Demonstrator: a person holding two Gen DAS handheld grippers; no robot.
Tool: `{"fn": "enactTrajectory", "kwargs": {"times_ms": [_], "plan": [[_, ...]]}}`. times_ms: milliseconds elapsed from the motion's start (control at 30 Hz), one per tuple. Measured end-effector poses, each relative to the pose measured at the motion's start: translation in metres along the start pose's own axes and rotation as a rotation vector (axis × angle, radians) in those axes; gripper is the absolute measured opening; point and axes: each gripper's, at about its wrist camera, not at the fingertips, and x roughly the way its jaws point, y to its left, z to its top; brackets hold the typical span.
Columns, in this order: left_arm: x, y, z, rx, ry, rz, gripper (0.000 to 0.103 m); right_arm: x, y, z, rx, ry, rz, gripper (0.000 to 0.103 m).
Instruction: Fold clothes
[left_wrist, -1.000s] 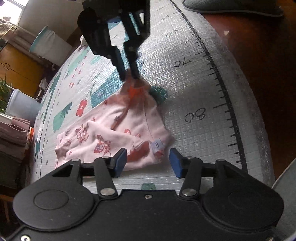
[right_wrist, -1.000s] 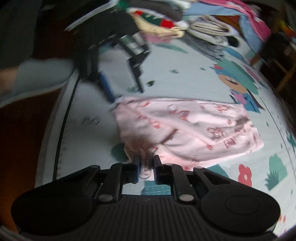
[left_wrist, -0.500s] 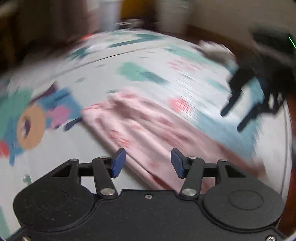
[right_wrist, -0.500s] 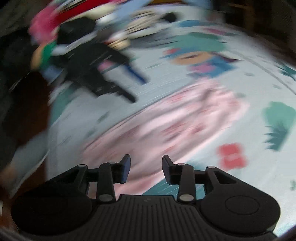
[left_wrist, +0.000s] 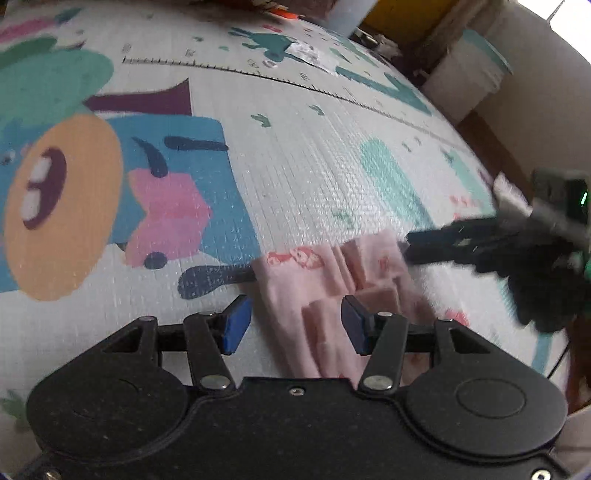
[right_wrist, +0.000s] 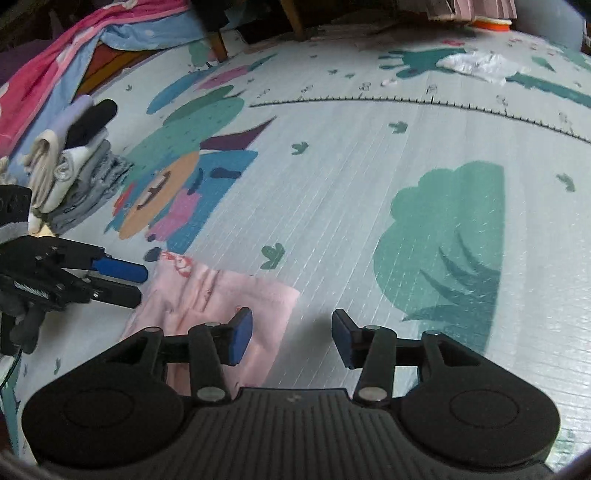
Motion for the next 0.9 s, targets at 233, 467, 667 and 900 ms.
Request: {"fn": "enactTrajectory", "kwargs": {"times_ms": [233, 467, 667, 900], "plan": [[0.007, 0.015, 0.012, -0.122, -0.007, -0.058, 0.038, 0.011, -0.005, 0.009, 0.021, -0.037, 0.069, 0.034], [0.008, 0.02, 0.011, -0.158, -0.03, -0.03, 0.007, 0.014, -0.008, 0.007, 0.033, -0.061, 0.076, 0.011], [-0.008, 0.01, 0.007, -0.093, -0.095, -0.072, 0.005, -0.001, -0.002, 0.007, -0.011, -0.099, 0.116, 0.008], [-0.04, -0.008, -0.004, 0.029, -0.182, -0.178, 0.005, -0.041, 0.013, 0.007, -0.136, -0.138, 0.19, 0.008]]}}
